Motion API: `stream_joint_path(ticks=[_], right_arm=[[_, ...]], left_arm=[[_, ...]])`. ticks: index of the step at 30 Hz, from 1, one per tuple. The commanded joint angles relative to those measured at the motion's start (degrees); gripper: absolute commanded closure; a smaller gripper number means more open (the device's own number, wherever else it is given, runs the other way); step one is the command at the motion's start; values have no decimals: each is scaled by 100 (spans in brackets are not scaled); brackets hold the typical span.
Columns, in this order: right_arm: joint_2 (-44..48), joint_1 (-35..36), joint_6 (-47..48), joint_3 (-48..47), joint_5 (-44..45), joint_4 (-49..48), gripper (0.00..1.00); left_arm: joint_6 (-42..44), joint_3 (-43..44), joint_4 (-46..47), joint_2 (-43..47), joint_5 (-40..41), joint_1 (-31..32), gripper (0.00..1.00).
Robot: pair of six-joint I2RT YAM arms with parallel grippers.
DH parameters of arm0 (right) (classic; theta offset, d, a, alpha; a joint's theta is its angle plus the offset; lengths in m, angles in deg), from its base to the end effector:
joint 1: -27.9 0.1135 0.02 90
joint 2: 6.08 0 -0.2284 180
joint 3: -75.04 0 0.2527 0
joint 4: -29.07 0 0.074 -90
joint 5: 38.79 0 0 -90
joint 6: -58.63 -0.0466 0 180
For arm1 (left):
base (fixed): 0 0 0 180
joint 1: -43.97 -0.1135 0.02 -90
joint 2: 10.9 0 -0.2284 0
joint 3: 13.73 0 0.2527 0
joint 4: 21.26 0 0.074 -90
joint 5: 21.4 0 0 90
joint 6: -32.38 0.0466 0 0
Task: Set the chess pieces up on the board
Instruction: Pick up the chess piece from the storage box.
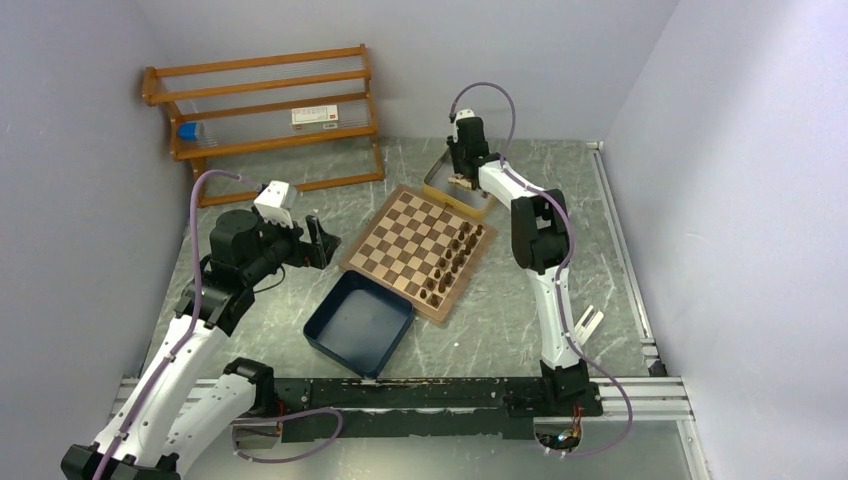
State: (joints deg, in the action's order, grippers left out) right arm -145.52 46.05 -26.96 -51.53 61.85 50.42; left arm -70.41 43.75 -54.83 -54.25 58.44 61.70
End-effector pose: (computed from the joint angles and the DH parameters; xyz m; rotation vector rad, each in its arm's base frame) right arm 0.5148 0.1597 0.1384 -0.3173 2.1336 -0.0628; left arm 0.1994 -0.0724 0.2921 0.2051 1.9291 -0.5266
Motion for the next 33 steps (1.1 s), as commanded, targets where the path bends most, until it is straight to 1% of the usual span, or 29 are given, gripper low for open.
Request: stream_joint_path(ticks=[1,3,6,8,14,20,25,33], right_arm=[[-220,-50,112,-211,-61,42,65],[-227,-56,133,-219,-88,22,64],[-275,-87,140,-274,-155,35,67],[-307,-107,156,-303,-160,42,69],[-227,-119,251,-264,-152,-53,82],[67,-115,297,-113,-155,-207,89],[451,-110,265,203,-193,-415,91],[1000,-80,64,441,-301,-351,93]], left_arm=[[42,1,6,-5,18,-42,3],[38,-6,18,-21,0,-42,3],[35,-3,24,-53,-20,-42,3],[40,2,24,-69,-22,-42,3],[38,-6,28,-68,-21,-42,2],[42,2,20,-100,-28,-42,2],[39,-15,24,-86,-12,-42,2],[41,2,-3,-86,60,-42,2]])
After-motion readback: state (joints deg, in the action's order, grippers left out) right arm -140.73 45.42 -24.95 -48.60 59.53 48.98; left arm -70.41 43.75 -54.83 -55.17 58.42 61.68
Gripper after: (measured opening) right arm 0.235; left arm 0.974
